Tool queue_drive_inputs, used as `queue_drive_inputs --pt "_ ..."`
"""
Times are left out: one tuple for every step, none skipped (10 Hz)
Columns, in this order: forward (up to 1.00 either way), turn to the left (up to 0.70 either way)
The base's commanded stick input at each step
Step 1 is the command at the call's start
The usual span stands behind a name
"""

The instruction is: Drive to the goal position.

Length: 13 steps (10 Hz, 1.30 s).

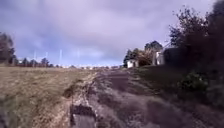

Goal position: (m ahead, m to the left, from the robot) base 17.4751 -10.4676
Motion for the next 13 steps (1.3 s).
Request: queue_drive_inputs --pt "0.7 0.0" --pt "0.7 0.0" --pt "0.7 0.0" --pt "0.7 0.0" --pt "0.7 0.0" --pt "0.7 0.0" --pt "0.7 0.0" --pt "0.7 0.0" --pt "0.7 -0.01" --pt "0.7 -0.14" --pt "0.7 -0.14" --pt "0.7 -0.14" --pt "0.7 -0.14"
